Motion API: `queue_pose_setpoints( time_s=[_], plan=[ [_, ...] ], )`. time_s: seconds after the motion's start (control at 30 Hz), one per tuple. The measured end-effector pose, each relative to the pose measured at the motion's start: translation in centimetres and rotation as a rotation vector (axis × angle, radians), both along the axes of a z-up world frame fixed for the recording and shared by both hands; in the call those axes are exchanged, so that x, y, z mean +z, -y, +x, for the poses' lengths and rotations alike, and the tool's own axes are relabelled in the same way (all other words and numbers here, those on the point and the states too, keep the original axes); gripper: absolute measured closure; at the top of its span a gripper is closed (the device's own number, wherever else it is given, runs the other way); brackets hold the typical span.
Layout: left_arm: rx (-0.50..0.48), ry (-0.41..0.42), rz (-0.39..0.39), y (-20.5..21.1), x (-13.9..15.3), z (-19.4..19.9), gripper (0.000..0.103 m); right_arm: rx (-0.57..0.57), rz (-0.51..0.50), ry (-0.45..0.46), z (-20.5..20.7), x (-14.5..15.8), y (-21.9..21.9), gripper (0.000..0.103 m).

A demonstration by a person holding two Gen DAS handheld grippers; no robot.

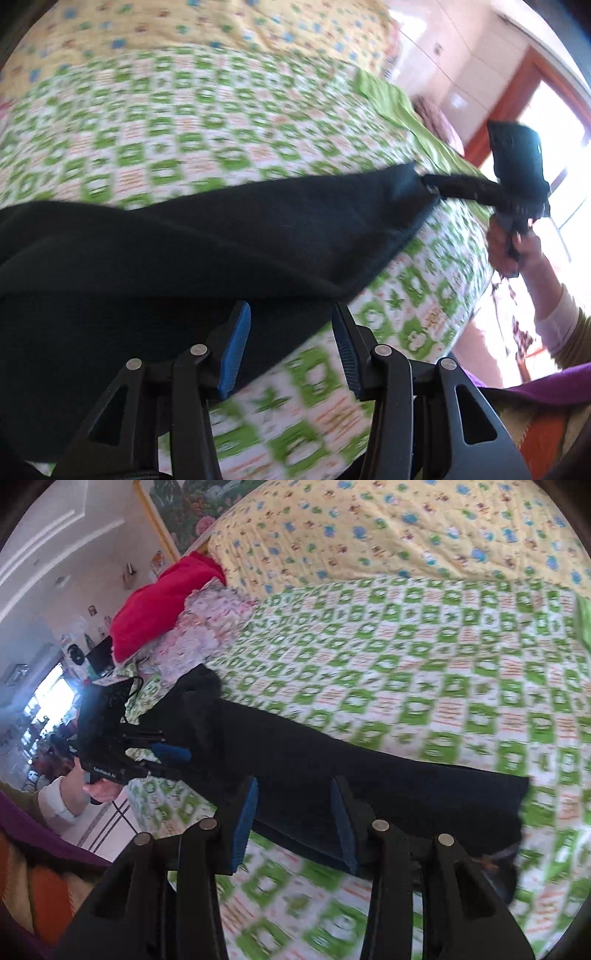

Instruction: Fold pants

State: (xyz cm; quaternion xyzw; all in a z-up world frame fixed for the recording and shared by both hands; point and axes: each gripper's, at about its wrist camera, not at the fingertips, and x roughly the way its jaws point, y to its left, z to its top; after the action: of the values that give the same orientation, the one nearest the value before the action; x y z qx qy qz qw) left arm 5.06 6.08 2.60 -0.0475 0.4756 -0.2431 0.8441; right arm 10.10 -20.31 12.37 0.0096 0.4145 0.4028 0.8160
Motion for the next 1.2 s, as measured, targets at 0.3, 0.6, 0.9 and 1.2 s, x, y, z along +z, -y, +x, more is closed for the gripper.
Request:
queue_pose_setpoints(
  time_s=[0.3,0.6,0.9,1.2],
  plan=[
    [0.222,0.028,-0.027,-10.3,1.1,-0.7,0.053,0.12,0.029,-0.057,1.2,-1.4,-9.1,0.06],
    [0.379,0.046,-0.013,-19.0,2.3,-0.3,0.048,0.191,0.022,-0.105,2.6,-2.5,-14.6,0.06],
    [0.446,0.031,-0.009,-24.9,3.4,2.8,0.041,0.217,0.01,-0.148,4.5,-3.7,-18.1,0.06],
    [0.41,-0.064,-0.035,-29.1,2.0,8.4,0.032,0.241,-0.02,-0.196,6.4,-4.9,-20.6,0.06]
  ],
)
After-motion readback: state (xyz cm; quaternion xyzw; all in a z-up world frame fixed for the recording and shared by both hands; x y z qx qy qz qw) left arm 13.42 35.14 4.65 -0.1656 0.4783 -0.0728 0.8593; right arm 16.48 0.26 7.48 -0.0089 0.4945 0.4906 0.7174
